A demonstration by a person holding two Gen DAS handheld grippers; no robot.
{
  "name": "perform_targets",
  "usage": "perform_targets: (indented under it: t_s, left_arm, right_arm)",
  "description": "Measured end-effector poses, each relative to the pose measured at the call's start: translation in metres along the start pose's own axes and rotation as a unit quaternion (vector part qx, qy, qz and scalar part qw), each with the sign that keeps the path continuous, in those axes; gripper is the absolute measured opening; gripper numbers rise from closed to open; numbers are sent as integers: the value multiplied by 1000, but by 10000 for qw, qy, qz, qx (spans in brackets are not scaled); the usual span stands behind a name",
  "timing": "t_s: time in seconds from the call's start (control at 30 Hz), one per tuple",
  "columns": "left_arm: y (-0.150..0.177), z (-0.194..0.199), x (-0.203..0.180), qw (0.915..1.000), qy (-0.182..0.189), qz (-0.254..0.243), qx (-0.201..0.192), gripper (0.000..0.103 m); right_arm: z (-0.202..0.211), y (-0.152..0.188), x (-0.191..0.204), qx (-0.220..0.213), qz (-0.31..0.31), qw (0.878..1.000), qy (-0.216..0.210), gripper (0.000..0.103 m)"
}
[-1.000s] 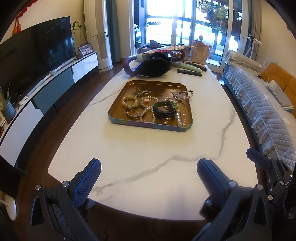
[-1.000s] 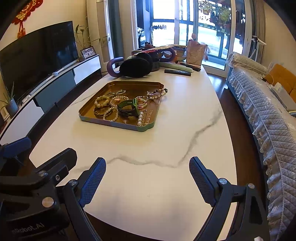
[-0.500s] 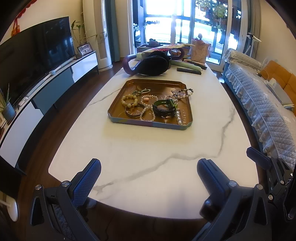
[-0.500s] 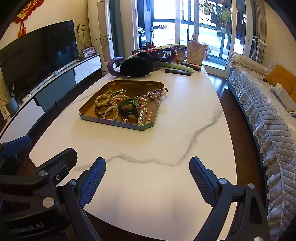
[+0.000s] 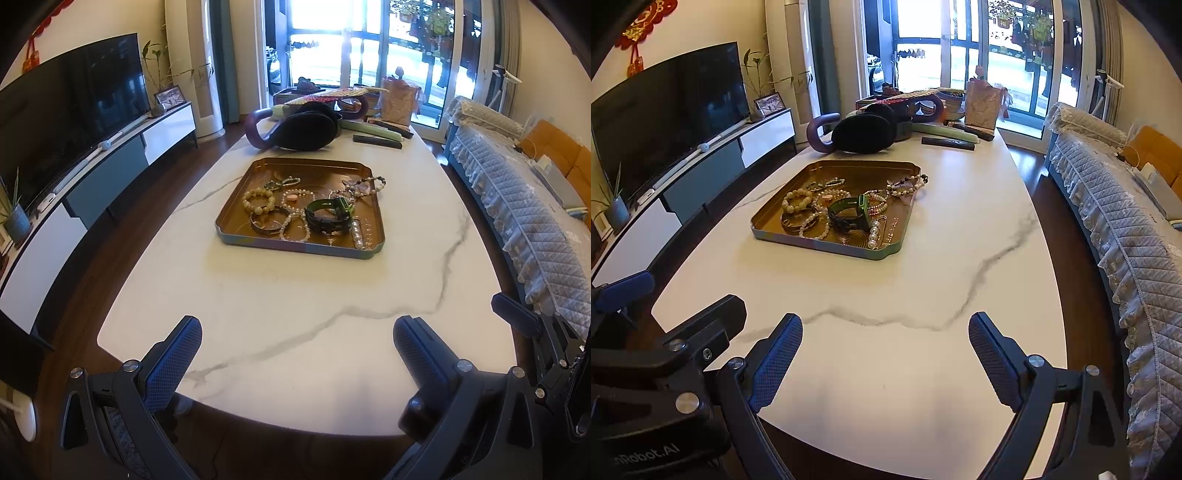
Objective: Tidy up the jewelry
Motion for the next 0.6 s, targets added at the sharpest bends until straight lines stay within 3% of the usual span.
perform_targets:
  t_s: [0.6]
  left_arm:
    - [1, -4, 1, 10000, 14, -5, 23, 103]
  right_arm:
    - [-3, 1, 2, 12, 18, 10000, 5, 90]
Point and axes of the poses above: each gripper's, at about its wrist camera, not at the fingertips, and z roughly against the way its jaws point, x to its left, y to its underside, the point moved 1 cm from there along -z, roughly the way its jaws point, and after that the axes turned 9 degrees about x, right-handed, at the moved point
